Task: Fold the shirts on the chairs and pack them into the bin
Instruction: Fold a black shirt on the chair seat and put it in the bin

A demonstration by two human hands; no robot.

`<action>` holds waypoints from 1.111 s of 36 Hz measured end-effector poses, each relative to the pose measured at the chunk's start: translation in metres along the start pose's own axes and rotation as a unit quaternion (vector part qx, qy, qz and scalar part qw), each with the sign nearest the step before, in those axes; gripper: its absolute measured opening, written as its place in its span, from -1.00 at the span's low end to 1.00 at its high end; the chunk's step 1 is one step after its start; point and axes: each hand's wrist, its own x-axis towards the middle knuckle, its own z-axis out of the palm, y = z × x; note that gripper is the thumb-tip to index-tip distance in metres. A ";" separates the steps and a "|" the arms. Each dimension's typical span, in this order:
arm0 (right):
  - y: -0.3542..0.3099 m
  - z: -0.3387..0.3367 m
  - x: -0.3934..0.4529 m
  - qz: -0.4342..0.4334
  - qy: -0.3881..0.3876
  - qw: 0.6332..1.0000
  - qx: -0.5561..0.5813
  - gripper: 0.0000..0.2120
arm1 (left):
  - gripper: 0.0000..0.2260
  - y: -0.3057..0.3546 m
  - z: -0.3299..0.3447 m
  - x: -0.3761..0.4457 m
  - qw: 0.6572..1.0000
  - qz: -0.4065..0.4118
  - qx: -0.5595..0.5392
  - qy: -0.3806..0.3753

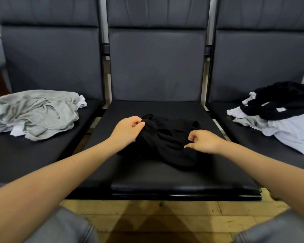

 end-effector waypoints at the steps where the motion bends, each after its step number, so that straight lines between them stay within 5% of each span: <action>1: 0.001 0.001 0.000 -0.007 0.011 1.000 0.014 -0.80 | -0.82 -0.001 0.000 -0.002 1.000 0.013 0.009 0.010; 4: 0.003 0.003 0.001 -0.015 0.040 0.995 0.091 -0.82 | -0.84 0.000 -0.001 -0.002 0.997 0.042 0.008 0.064; 7: 0.002 0.001 0.001 -0.006 0.079 0.979 0.189 -0.84 | -0.84 0.007 -0.003 0.002 0.988 -0.016 -0.138 0.072; 10: 0.001 -0.001 0.002 0.013 0.100 0.949 0.298 -0.85 | -0.88 0.013 -0.007 0.005 0.911 -0.130 -0.390 0.020; 12: 0.001 -0.004 0.003 0.018 0.111 0.933 0.342 -0.84 | -0.82 0.013 -0.008 0.005 0.869 -0.165 -0.465 -0.032; 17: 0.001 -0.009 0.007 0.028 0.149 0.902 0.404 -0.83 | -0.84 0.010 -0.005 0.005 0.871 -0.190 -0.437 -0.121; 21: 0.002 -0.014 0.010 0.014 0.197 0.893 0.405 -0.89 | -0.88 0.010 -0.001 0.007 0.875 -0.192 -0.430 -0.113; 26: 0.004 -0.031 0.019 0.036 0.314 0.846 0.430 -0.82 | -0.68 0.008 0.001 0.016 0.887 -0.175 -0.419 -0.081; 29: 0.009 -0.035 0.026 0.095 0.254 0.795 0.542 -0.87 | -0.65 0.007 0.004 0.022 0.892 -0.180 -0.410 -0.058; 32: 0.008 -0.027 0.027 0.153 0.079 0.753 0.635 -0.84 | -0.64 0.008 0.008 0.025 0.903 -0.189 -0.384 -0.046; 35: 0.009 -0.019 0.025 0.153 -0.003 0.795 0.586 -0.69 | -0.61 0.008 0.010 0.028 0.909 -0.200 -0.364 -0.041; 40: 0.006 -0.012 0.021 0.146 0.040 0.919 0.364 -0.35 | -0.62 0.007 0.008 0.030 0.910 -0.199 -0.362 -0.043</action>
